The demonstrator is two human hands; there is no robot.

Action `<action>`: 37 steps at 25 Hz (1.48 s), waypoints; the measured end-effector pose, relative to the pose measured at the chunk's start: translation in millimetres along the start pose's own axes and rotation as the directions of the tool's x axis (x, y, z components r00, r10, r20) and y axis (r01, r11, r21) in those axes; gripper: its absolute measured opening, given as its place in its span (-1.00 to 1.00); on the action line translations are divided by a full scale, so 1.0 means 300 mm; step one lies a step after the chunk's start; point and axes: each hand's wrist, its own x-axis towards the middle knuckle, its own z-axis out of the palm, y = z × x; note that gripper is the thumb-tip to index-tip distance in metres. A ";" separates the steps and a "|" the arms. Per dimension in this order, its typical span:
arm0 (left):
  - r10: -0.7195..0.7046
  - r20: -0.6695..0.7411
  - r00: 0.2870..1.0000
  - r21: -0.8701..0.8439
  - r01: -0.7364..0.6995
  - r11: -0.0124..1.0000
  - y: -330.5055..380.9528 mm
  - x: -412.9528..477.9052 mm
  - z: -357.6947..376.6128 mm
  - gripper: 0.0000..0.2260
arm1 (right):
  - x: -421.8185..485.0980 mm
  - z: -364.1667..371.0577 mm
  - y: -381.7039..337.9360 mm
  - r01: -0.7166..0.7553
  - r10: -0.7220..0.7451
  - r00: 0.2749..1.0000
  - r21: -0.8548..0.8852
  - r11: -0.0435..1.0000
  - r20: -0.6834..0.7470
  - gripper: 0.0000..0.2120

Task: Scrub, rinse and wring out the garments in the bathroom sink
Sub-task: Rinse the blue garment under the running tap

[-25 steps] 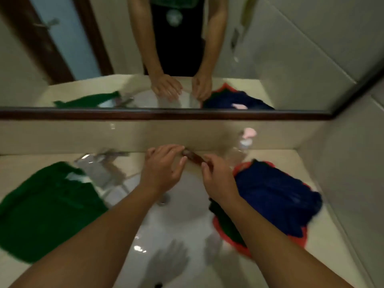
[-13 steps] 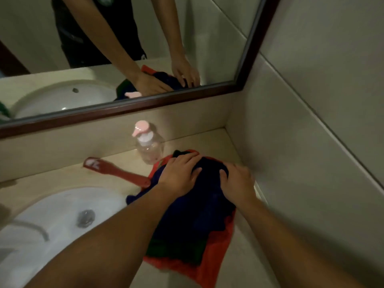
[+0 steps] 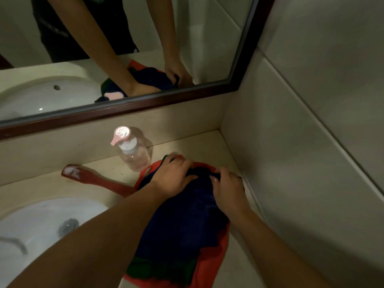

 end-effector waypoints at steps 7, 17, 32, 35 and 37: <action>0.029 -0.096 0.995 -0.039 -0.033 0.999 -0.003 -0.151 -0.058 -0.67 | -0.135 -0.067 -0.144 -0.012 0.004 0.996 0.085 0.996 0.093 -0.78; -0.073 -0.409 0.910 -0.259 -0.039 0.965 -0.146 -0.785 -0.397 -0.62 | -0.489 0.006 -0.713 0.416 -0.408 0.907 0.075 0.906 -0.099 -0.88; -0.680 -0.327 0.656 -0.592 0.419 0.688 -0.440 -1.459 -0.521 -0.90 | -0.613 0.441 -1.245 0.616 -0.663 0.726 0.257 0.745 0.183 -0.92; -0.770 -0.289 0.569 -0.594 0.524 0.610 -0.513 -1.524 -0.457 -0.84 | -0.576 0.576 -1.293 0.543 -0.611 0.728 0.283 0.791 0.312 -0.90; -0.832 -0.279 0.479 -0.644 0.549 0.533 -0.562 -1.543 -0.382 -0.82 | -0.542 0.689 -1.306 0.497 -0.581 0.729 0.303 0.813 0.362 -0.90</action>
